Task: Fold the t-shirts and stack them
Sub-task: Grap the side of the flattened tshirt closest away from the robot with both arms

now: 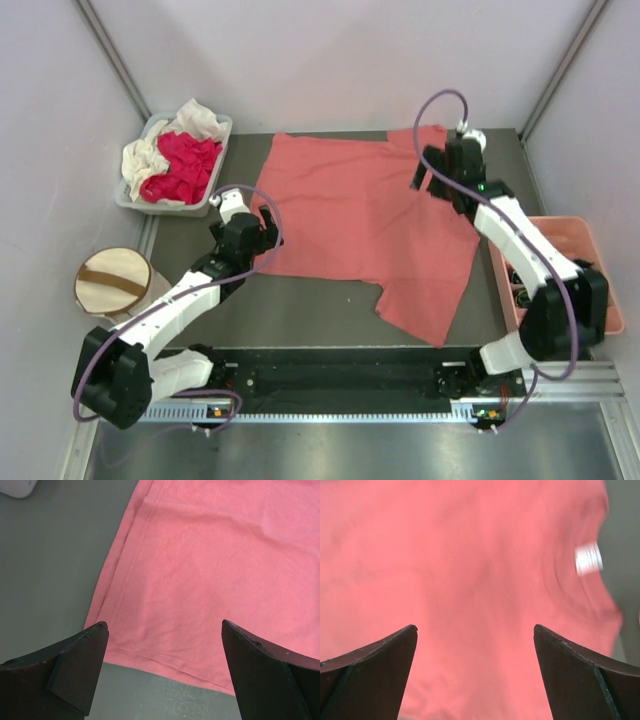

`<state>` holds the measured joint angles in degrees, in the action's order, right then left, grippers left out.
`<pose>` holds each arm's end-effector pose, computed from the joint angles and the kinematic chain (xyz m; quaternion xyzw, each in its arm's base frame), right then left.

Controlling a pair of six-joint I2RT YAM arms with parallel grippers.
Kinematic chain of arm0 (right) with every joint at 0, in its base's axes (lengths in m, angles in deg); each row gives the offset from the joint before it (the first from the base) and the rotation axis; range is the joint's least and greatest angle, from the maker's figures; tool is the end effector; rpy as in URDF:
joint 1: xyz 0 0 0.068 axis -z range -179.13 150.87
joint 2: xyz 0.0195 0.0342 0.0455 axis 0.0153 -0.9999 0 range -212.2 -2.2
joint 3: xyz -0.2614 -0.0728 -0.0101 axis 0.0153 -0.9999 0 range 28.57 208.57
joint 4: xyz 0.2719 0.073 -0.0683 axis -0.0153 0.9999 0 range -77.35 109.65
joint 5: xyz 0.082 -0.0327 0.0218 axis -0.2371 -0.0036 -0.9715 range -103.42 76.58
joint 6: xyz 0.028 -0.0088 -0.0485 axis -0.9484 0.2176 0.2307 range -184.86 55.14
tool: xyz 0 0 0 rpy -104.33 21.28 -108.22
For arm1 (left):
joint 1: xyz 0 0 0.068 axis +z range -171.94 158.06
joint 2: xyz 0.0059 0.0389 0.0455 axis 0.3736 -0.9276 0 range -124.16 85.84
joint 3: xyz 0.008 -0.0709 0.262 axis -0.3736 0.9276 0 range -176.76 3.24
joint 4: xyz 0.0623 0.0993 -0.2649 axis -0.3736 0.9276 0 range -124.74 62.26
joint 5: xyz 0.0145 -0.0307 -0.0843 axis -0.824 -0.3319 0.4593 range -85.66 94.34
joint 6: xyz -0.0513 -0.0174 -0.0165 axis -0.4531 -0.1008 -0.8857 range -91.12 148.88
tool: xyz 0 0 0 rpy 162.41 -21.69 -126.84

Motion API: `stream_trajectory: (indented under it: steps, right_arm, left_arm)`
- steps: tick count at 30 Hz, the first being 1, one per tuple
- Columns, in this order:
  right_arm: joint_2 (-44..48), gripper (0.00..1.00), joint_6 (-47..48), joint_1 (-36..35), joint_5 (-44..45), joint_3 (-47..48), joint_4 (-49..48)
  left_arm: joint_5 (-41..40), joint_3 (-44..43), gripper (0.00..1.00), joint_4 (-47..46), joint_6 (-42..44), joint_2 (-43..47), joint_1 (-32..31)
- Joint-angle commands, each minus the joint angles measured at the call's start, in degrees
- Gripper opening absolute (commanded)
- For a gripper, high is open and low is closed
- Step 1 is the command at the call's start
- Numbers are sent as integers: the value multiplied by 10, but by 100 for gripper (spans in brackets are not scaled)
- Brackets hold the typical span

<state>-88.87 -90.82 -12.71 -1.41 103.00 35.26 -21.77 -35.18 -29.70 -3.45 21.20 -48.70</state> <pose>0.3700 0.0809 0.3117 0.1432 0.8712 0.0685 0.4646 0.2528 -0.1078 0.2264 -0.1520 0.8425 -0.0643 0.5127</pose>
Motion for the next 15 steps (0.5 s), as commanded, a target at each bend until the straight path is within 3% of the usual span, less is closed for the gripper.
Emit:
stream_trajectory:
  steps: [1, 8, 11, 15]
  right_arm:
    - [120, 99, -71, -38, 53, -164, 86]
    - [401, 98, -217, -102, 96, -336, 255]
    - [447, 98, -290, -129, 103, -368, 324]
    - [460, 98, -406, -229, 119, -393, 367]
  left_arm:
    - [15, 7, 99, -19, -12, 8, -6]
    - [14, 20, 99, -24, -11, 25, -7]
    - [22, 20, 99, -25, -17, 22, -7]
    - [29, 14, 99, -21, -19, 15, -9]
